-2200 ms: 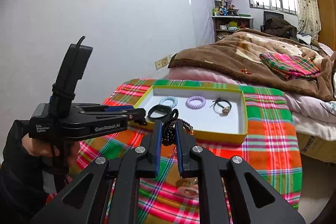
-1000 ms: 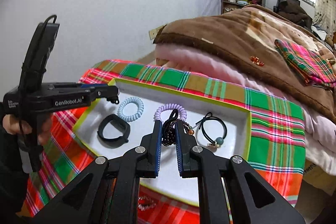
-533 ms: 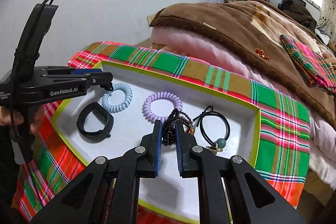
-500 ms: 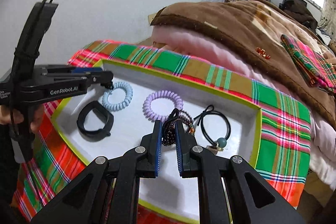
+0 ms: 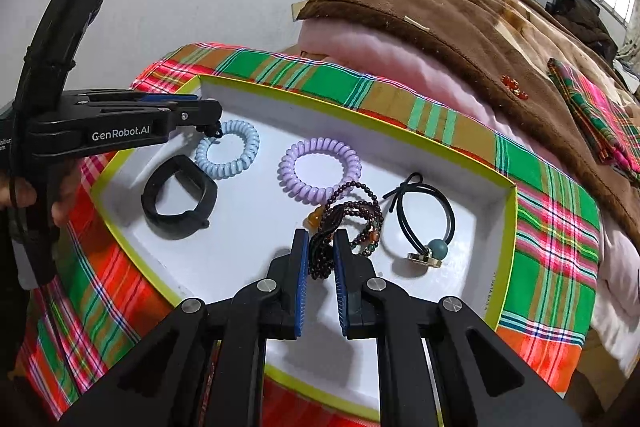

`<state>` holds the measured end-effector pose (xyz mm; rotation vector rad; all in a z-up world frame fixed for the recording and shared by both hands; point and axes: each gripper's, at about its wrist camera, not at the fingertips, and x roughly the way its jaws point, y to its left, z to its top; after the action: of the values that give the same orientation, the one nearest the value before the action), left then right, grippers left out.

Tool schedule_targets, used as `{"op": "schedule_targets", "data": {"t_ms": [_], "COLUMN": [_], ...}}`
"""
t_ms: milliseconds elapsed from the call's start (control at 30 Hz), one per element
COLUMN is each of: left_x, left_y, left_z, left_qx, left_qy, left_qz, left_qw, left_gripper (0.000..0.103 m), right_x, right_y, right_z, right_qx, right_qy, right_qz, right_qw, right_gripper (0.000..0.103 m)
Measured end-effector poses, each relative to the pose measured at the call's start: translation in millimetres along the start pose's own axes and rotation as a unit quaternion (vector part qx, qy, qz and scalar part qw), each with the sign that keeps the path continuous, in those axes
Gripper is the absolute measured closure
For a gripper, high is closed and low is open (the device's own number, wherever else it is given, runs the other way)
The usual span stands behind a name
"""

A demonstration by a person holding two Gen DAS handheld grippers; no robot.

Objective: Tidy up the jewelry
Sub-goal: 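Open both grippers to drop the bear tie and bracelet in the box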

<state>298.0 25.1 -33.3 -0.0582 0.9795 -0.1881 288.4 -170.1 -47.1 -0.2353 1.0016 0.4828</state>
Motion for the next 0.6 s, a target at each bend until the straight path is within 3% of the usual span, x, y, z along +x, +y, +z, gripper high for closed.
{"op": "schedule_targets", "data": {"t_ms": [100, 500, 600], "left_x": [1.9, 4.7, 3.8], "left_y": [-0.5, -6.7, -7.6], "left_z": [-0.7, -5.0, -3.9], "left_qx": [0.003, 0.008, 0.009], "left_qy": [0.006, 0.014, 0.013], "left_qz": [0.002, 0.003, 0.003], "left_qw": [1.0, 0.9999, 0.9999], "left_gripper": [0.064, 0.063, 0.056], "right_x": [0.5, -0.7, -2.1], "right_y": [0.2, -4.5, -4.9], "right_z": [0.8, 0.8, 1.1], "right_qx": [0.001, 0.019, 0.024], "right_qy": [0.001, -0.002, -0.004], "right_qz": [0.0, -0.002, 0.0], "right_qw": [1.0, 1.0, 1.0], "right_gripper": [0.09, 0.088, 0.085]}}
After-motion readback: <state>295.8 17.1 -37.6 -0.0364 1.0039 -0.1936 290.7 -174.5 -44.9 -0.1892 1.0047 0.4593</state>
